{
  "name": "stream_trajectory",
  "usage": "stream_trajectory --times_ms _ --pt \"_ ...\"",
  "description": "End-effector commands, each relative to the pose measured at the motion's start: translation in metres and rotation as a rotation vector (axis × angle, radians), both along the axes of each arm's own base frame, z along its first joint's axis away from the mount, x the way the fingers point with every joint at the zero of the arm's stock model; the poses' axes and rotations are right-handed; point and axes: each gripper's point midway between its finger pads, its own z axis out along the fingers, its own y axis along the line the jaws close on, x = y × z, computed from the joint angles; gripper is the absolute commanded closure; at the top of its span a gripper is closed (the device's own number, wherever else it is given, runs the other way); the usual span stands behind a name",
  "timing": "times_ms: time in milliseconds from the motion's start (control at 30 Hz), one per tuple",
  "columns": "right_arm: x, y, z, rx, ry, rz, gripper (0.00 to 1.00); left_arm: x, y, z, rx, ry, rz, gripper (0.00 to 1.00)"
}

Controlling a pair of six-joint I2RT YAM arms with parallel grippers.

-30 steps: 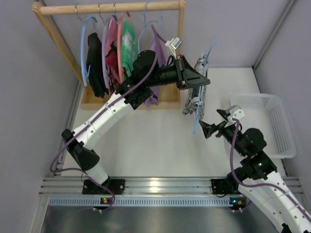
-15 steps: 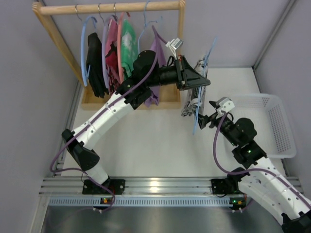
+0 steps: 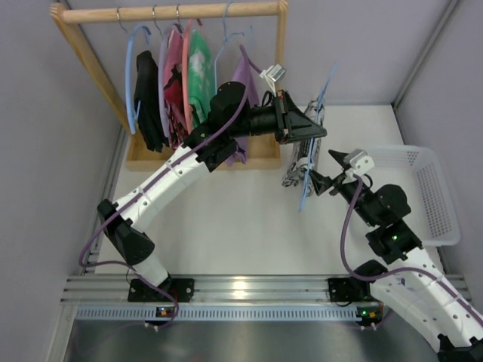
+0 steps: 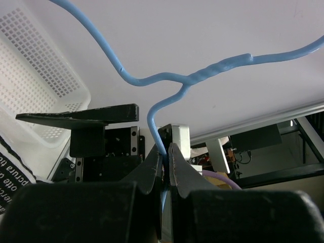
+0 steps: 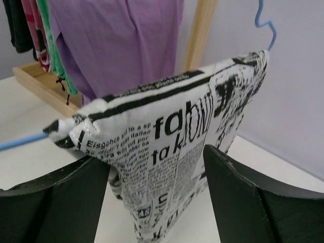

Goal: Remove the trousers from the hanger

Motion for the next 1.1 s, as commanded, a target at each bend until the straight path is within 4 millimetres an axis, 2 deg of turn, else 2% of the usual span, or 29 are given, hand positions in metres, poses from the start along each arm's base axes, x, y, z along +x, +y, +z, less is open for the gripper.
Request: stream_trajectory --times_ms 0,133,400,567,700,767,900,1067 --pt "-0.003 0.004 0.05 0.098 -0.081 0.016 0.27 -0.03 0.031 0.087 -0.233 -0.257 0.006 1.0" --pt "-0.001 0.011 0.052 0.115 -0.06 0.046 0.32 -0.03 0.031 0.089 -0.238 -0.257 0.01 1.0" --pt "0.02 0.005 0.026 0.058 -0.044 -0.042 0.35 -0.031 0.033 0.092 -0.243 -0.258 0.012 1.0" --pt "0.038 -0.016 0.033 0.1 -0.077 -0.192 0.38 -0.031 0.032 0.091 -0.242 -0.246 0.008 1.0" --pt "0.045 -0.016 0.041 0.16 -0.065 -0.214 0.39 -0.029 0.03 0.085 -0.233 -0.22 0.007 1.0" --pt "0.046 -0.008 0.046 0.188 -0.049 -0.179 0.37 -0.028 0.03 0.083 -0.23 -0.212 0.009 1.0" --pt "0.043 0.007 0.047 0.194 -0.041 -0.1 0.2 -0.028 0.03 0.087 -0.237 -0.216 0.012 1.0" --pt "0.047 0.007 0.03 0.176 -0.019 -0.115 0.17 -0.027 0.03 0.095 -0.251 -0.229 0.016 1.0"
